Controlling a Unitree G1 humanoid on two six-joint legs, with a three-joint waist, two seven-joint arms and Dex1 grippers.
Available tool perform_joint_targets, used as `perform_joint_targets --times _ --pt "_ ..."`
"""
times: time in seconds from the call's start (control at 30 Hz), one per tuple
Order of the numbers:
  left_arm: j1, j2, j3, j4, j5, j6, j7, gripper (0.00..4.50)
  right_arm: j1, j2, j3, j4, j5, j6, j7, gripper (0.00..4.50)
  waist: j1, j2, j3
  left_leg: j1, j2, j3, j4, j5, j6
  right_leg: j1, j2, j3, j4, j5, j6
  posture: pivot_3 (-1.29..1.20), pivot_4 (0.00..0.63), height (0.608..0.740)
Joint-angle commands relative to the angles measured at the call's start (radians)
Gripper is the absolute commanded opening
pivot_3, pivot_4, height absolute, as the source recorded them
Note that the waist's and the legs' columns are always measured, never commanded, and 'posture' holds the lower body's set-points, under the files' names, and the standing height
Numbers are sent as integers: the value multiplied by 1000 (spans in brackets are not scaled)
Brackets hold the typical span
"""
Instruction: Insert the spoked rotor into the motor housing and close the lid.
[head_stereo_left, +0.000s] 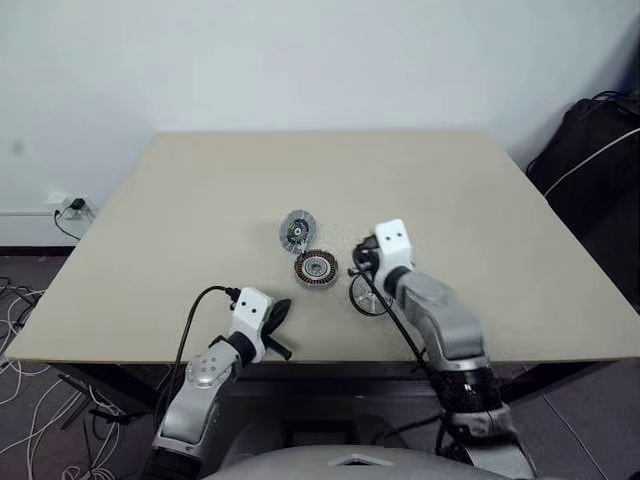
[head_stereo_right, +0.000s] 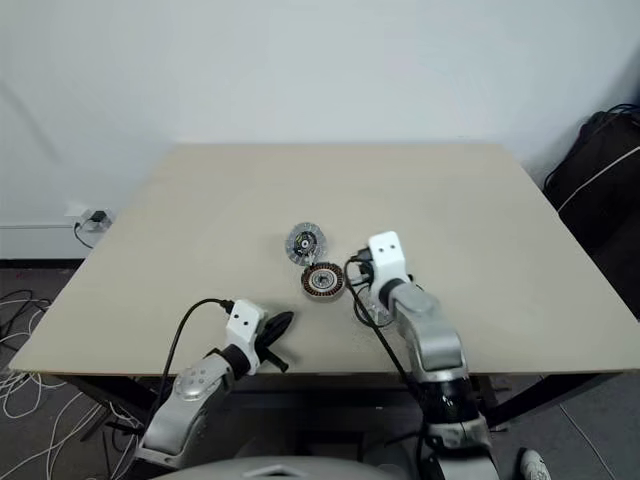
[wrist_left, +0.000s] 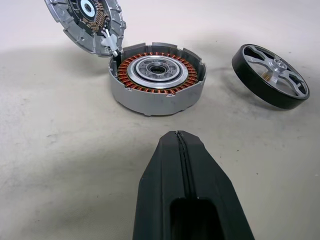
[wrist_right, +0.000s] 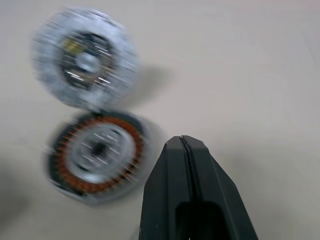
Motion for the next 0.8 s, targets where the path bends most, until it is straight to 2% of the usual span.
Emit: perform_joint_targets --times 0.03,0.17,0.4,0.5,0.8 --pt "-18 4 23 -32 -4 -28 12 0 81 -10 -47 -120 25 -25 -22 7 1 -1 1 0 0 0 0 0 0 0 0 0 0 -1 2 0 0 740" --pt "-35 1 32 -19 -4 -30 19 0 182 0 -104 -152 57 -12 -44 7 1 -2 2 0 0 0 1 0 0 0 0 0 0 -3 5 0 0 740" --pt "-40 8 28 -14 -7 -22 10 0 258 67 -229 -155 175 -24 -69 7 1 -3 3 0 0 0 1 0 0 1 0 0 0 -3 6 0 0 740" --pt "-35 12 28 -17 -9 -17 8 0 275 112 -317 -163 291 -6 -59 596 2 -3 3 0 1 0 1 0 0 1 0 0 0 -3 6 0 0 740" --pt "-29 18 27 -22 -12 -6 4 0 252 199 -573 -79 660 180 -138 3585 2 -1 4 0 1 0 1 -1 0 1 -1 1 -1 -3 6 0 0 740"
